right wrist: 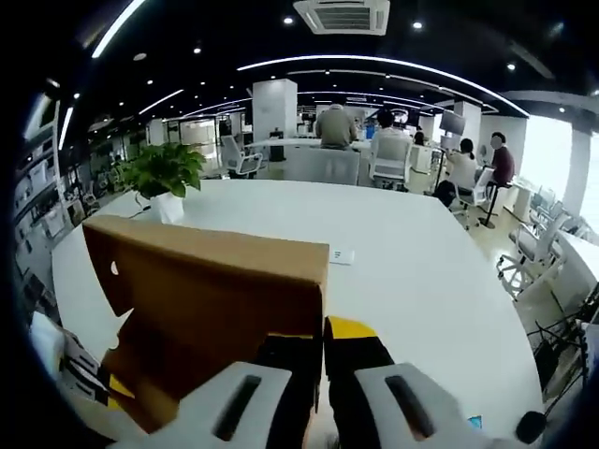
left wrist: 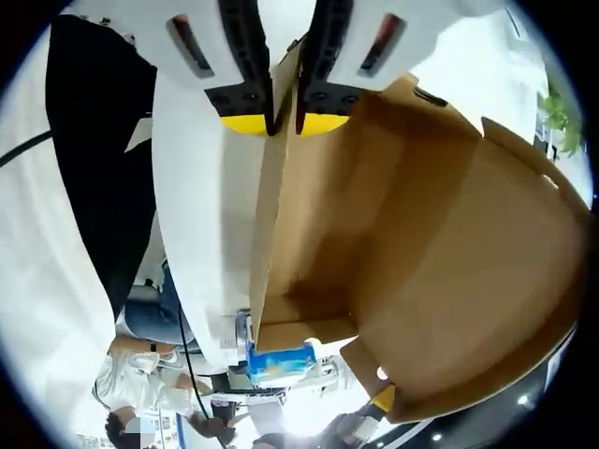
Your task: Operate the shoe box by opening the lid, removing the specified soft item, and placing it in the target area until the item is outside and the box remains undamaged.
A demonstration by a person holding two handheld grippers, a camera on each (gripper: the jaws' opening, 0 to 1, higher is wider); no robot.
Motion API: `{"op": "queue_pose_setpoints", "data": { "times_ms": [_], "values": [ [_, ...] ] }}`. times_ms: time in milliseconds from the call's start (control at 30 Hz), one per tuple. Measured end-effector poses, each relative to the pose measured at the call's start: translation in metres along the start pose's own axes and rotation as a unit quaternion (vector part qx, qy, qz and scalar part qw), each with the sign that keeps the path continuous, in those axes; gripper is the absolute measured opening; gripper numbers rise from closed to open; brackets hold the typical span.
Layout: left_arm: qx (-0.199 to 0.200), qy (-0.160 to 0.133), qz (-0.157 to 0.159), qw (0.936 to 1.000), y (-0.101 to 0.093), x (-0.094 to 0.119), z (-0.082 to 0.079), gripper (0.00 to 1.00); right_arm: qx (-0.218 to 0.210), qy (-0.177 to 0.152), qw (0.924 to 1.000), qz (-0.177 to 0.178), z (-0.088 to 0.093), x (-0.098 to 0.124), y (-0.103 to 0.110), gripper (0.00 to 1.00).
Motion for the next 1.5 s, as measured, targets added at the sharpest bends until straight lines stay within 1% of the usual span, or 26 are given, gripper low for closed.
{"op": "queue_pose_setpoints", "data": {
  "times_ms": [100,233,333,400,433,467,533,600,700,833,867,900,933,1000,1033,1067,1100,1133,1200,1233,1267,1300,1333,1367,1500],
  "values": [
    [0.002,-0.001,0.006,1.0,0.002,0.0,0.001,0.09,0.002,-0.002,1.0,0.002,0.003,0.004,0.002,0.0],
    [0.001,-0.002,0.006,1.0,0.002,-0.001,0.001,0.09,0.001,-0.003,1.0,0.008,0.007,0.01,0.003,0.0],
    [0.005,-0.002,0.012,0.9999,0.003,0.0,0.001,0.08,-0.006,-0.001,0.9999,0.013,0.021,0.025,0.009,0.0],
    [-0.001,0.0,0.015,0.9999,0.003,-0.001,0.001,0.07,0.013,0.008,0.9998,0.014,0.028,0.031,0.013,0.0],
    [-0.005,0.001,0.014,0.9999,0.003,-0.001,0.0,0.07,0.02,-0.012,0.9996,0.013,0.027,0.03,0.014,0.0],
    [-0.005,0.001,0.015,0.9999,0.003,-0.001,0.0,0.07,0.019,0.003,0.9996,0.02,0.032,0.03,0.014,0.0],
    [-0.007,-0.001,0.016,0.9998,0.003,-0.001,0.0,0.07,0.009,-0.001,0.9998,0.02,0.03,0.028,0.012,0.0],
    [-0.01,-0.002,0.014,0.9998,0.004,-0.001,0.0,0.07,0.009,-0.001,0.9997,0.021,0.03,0.027,0.013,0.0],
    [-0.003,-0.003,0.013,0.9999,0.005,-0.002,0.0,0.08,0.012,-0.004,0.9996,0.023,0.03,0.028,0.015,0.0],
    [0.008,-0.001,0.011,0.9999,0.006,-0.001,-0.001,0.09,0.01,-0.014,0.9995,0.027,0.032,0.027,0.015,0.0],
    [0.028,0.002,0.005,0.9996,0.009,0.0,-0.001,0.1,0.009,-0.015,0.9994,0.029,0.032,0.027,0.015,0.0],
    [0.032,0.001,0.008,0.9994,0.009,0.002,-0.003,0.1,0.011,-0.016,0.9994,0.03,0.031,0.026,0.017,0.0],
    [0.029,-0.001,0.01,0.9995,0.009,0.003,-0.004,0.1,0.007,-0.016,0.9993,0.033,0.03,0.024,0.017,0.0],
    [0.027,-0.018,0.016,0.9993,0.005,0.008,-0.009,0.1,0.004,-0.015,0.9992,0.037,0.03,0.021,0.017,0.0],
    [0.03,-0.031,0.013,0.999,0.002,0.012,-0.011,0.11,0.001,-0.017,0.9991,0.04,0.031,0.021,0.018,0.0],
    [0.053,-0.049,-0.001,0.9974,0.003,0.017,-0.015,0.11,0.001,-0.017,0.9989,0.042,0.031,0.022,0.018,0.0],
    [0.08,-0.064,-0.006,0.9948,0.003,0.021,-0.017,0.11,-0.001,-0.018,0.9989,0.043,0.031,0.022,0.018,0.0],
    [0.125,-0.087,0.001,0.9883,0.003,0.025,-0.021,0.13,-0.003,-0.019,0.9989,0.043,0.032,0.024,0.019,0.0],
    [0.171,-0.11,0.007,0.9791,0.004,0.031,-0.024,0.18,-0.003,-0.023,0.9987,0.046,0.033,0.025,0.019,0.0],
    [0.182,-0.114,0.006,0.9766,0.005,0.033,-0.024,0.21,-0.004,-0.024,0.9987,0.045,0.034,0.026,0.019,0.0],
    [0.203,-0.118,0.0,0.9722,0.008,0.037,-0.024,0.22,-0.004,-0.025,0.9987,0.045,0.035,0.026,0.019,0.0],
    [0.212,-0.123,-0.003,0.9695,0.008,0.039,-0.025,0.23,-0.001,-0.026,0.9987,0.044,0.035,0.027,0.019,0.0],
    [0.224,-0.132,-0.011,0.9654,0.011,0.041,-0.022,0.23,0.001,-0.026,0.9987,0.044,0.035,0.028,0.019,0.0],
    [0.23,-0.137,-0.015,0.9634,0.012,0.04,-0.016,0.25,0.001,-0.026,0.9987,0.043,0.035,0.027,0.019,0.0],
    [0.229,-0.145,-0.024,0.9624,0.013,0.05,-0.018,0.31,0.002,-0.026,0.9987,0.043,0.035,0.026,0.018,0.0]
  ]
}}
Point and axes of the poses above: the point that each gripper's makers call its tool centre point, and the gripper's own axes: x roughly backward along the fingers, y roughly to its left, z roughly out of its underside, the point moved 7 cm from there along x, roughly backward along the fingers, and after that the axes turned 3 degrees about y, right-handed, at the moved point
